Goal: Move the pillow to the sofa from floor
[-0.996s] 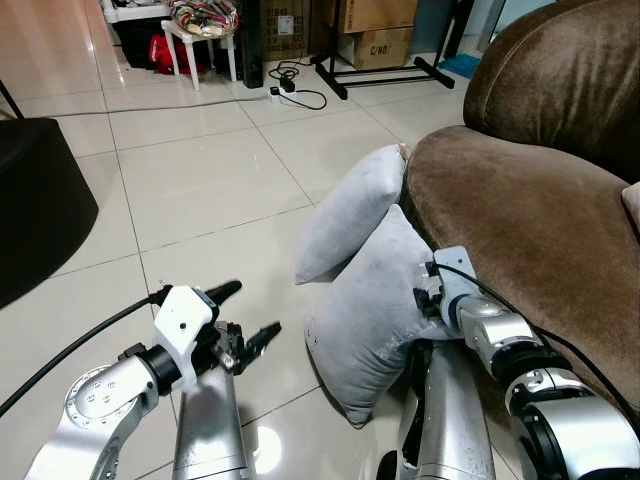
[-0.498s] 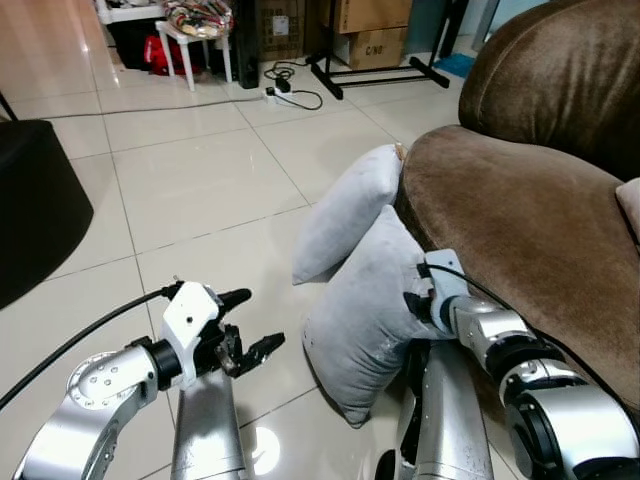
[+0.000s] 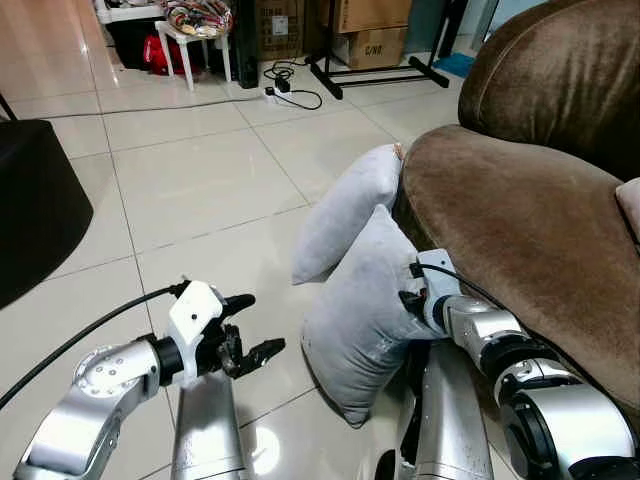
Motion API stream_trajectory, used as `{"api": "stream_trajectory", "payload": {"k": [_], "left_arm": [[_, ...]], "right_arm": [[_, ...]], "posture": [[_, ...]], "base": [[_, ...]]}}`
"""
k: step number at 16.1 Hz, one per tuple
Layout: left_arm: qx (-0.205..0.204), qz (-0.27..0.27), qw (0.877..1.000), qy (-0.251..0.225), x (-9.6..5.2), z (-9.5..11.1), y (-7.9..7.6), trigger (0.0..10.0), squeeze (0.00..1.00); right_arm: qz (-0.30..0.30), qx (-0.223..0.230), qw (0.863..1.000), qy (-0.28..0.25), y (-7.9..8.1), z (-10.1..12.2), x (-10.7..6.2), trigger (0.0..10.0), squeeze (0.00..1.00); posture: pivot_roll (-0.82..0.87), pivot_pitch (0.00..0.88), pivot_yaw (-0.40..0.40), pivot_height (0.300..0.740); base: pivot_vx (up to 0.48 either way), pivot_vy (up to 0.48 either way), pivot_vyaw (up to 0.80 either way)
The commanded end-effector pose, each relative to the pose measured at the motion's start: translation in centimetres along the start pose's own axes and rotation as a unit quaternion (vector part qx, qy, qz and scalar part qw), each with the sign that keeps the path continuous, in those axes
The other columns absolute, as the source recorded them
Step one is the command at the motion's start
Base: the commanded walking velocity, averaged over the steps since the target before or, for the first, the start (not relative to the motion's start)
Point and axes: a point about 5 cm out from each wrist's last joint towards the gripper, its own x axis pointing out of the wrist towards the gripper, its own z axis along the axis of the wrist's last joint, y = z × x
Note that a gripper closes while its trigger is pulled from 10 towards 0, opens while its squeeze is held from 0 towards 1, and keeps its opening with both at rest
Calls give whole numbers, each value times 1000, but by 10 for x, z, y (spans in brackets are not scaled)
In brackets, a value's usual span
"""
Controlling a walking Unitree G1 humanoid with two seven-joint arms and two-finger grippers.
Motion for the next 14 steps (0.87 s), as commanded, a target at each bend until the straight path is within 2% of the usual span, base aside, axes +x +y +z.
{"api": "stream_trajectory", "payload": {"k": [1,9,14], "left_arm": [[5,-6,1000,10,1,-2,0,10000,0],[13,-9,1000,10,7,-4,3,10000,0],[16,59,997,-47,-1,12,8,10000,0]], "right_arm": [[11,2,1000,25,4,-11,1,0,0],[27,-2,1000,9,9,-16,2,0,0],[60,51,991,-104,8,-2,-11,0,0]], "posture": [[30,0,-67,395],[15,0,-72,395],[9,0,-56,395]], "base": [[0,0,0],[0,0,0],[0,0,0]]}}
